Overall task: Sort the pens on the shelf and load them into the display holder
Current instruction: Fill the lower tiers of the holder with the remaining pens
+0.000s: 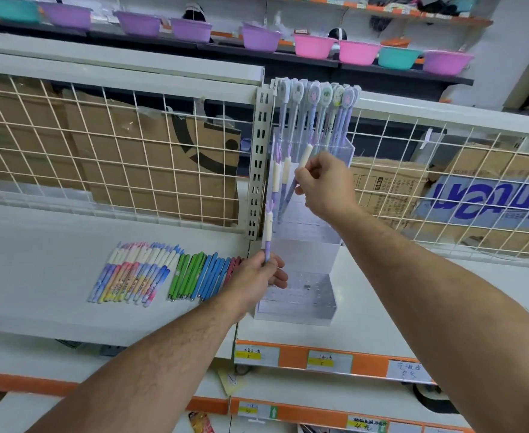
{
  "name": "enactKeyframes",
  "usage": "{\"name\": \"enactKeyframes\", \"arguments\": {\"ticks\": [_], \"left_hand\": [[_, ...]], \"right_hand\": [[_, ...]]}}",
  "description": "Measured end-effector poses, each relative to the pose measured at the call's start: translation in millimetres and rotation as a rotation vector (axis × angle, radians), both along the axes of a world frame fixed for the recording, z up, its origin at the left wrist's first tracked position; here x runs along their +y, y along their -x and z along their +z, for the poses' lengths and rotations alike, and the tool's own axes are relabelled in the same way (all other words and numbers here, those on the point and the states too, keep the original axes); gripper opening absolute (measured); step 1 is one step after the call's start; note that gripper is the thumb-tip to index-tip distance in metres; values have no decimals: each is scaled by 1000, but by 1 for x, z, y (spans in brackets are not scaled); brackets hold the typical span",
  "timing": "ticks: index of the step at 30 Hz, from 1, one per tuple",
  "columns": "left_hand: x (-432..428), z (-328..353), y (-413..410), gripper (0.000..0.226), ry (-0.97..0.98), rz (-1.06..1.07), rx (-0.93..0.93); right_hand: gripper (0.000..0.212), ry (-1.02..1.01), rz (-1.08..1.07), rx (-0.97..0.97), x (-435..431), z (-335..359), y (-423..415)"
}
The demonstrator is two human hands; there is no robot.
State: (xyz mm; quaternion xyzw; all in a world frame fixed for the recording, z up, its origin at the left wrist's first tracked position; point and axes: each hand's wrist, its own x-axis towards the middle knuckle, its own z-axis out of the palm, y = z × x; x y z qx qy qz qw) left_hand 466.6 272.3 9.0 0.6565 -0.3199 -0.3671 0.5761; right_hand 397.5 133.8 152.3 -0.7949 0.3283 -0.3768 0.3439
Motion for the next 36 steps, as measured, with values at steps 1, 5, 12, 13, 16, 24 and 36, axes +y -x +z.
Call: {"name": "enactKeyframes", "arguments": {"ticks": [1,5,12,13,16,24,36], "left_hand": [[0,0,0,24,-6,1,-5],[-1,-3,-1,24,-4,1,-7],[-1,-4,-2,23,3,-5,0],[-1,-5,-2,23,2,-6,-4],[-1,-4,-2,23,3,-5,-9],[0,-4,-1,23,24,-19,-6],[4,2,1,19,-15,-83,-121]], "right_hand": [[12,14,2,33,0,-2,-2],[10,98,34,193,5,-10,-7],[8,118,39,222,5,-14,-9],[9,115,36,217,6,-15,-8],[10,96,36,210,6,-15,-8],[9,1,52,191,22,-35,19],[14,-20,229,322,47,-48,29]]}}
